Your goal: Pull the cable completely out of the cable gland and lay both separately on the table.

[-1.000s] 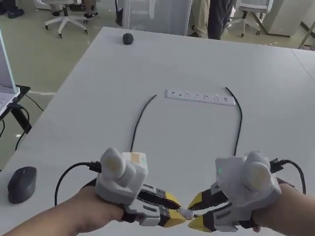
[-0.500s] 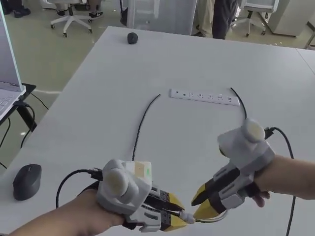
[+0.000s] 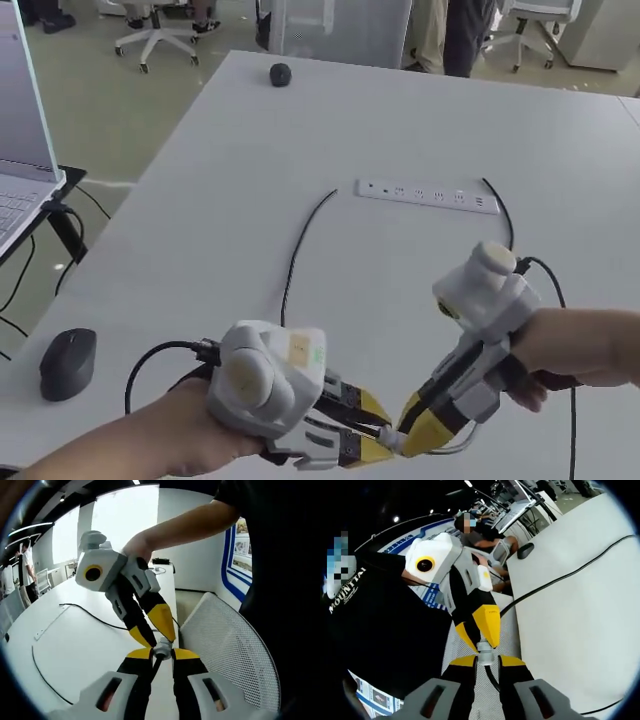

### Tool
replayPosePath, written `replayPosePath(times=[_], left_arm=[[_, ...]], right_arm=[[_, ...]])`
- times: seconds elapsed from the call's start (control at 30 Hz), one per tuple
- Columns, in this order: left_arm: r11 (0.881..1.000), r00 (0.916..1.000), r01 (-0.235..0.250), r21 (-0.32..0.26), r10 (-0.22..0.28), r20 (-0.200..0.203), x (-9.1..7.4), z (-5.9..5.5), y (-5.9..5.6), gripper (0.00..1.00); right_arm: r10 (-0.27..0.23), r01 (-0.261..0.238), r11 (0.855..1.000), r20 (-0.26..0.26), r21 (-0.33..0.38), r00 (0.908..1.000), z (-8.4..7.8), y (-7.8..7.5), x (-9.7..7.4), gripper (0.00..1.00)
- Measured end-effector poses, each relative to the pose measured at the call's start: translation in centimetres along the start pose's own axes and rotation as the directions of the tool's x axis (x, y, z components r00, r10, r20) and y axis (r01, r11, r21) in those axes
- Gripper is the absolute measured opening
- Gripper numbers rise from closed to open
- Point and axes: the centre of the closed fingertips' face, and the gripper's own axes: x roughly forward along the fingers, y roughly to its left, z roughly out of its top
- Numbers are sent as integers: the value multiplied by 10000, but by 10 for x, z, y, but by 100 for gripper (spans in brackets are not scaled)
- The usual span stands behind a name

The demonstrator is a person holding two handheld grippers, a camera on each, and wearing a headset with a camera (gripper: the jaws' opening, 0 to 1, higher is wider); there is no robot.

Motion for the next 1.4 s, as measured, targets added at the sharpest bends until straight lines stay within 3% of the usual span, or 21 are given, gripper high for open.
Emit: replayPosePath(times=[0.07, 0.3, 0.57, 0.63, 0.73, 0.97, 1.1, 1.27, 1.3, 1.33, 1.4], left_arm=[[9999, 9999, 55, 112, -54, -111, 0, -2, -1, 15], [9999, 9999, 116, 5, -116, -106, 2, -1, -1, 15], [9991, 9995, 181, -390, -192, -263, 6, -4, 1, 15], [9992, 9993, 122, -385, -135, -342, 7, -5, 2, 15], [9970, 9994, 97, -766, -122, -327, 7, -6, 3, 15], [9922, 9995, 26, -1246, -67, -325, 6, -8, 6, 14], [9856, 9994, -17, -1692, -40, -338, 4, -10, 5, 14], [9739, 9998, 158, -2265, -174, -53, 5, -7, 2, 14], [9746, 9999, 17, -2238, -41, -103, 5, -8, 4, 14], [9713, 9999, 42, -2378, -63, -81, 4, -8, 4, 14], [9687, 9999, -103, -2479, 70, -141, 5, -10, 8, 14]], right_arm=[[375, -382, 9990, 279, 249, 9989, 3, 4, -1, 9], [387, -386, 9991, -19, 176, 9993, -2, 4, 0, 10], [51, -55, 9999, -351, -123, 9994, -3, 1, 4, 9], [-254, 210, 9959, -498, -875, 9984, -4, -3, 4, 8], [-458, 393, 9943, -650, -991, 9968, -5, -1, 5, 6], [-1047, 964, 9865, -570, -1320, 9929, -3, -4, 6, 4], [-1762, 1643, 9704, -536, -1772, 9829, -3, -4, 7, 3], [-2217, 2038, 9570, -676, -2066, 9728, -5, -2, 7, 2], [-2762, 2545, 9348, -567, -2477, 9594, -2, -6, 5, 2], [-2746, 2535, 9376, -595, -2380, 9597, -3, -4, 6, 3], [-3190, 2938, 9158, -519, -2737, 9463, -1, -9, 5, 3]])
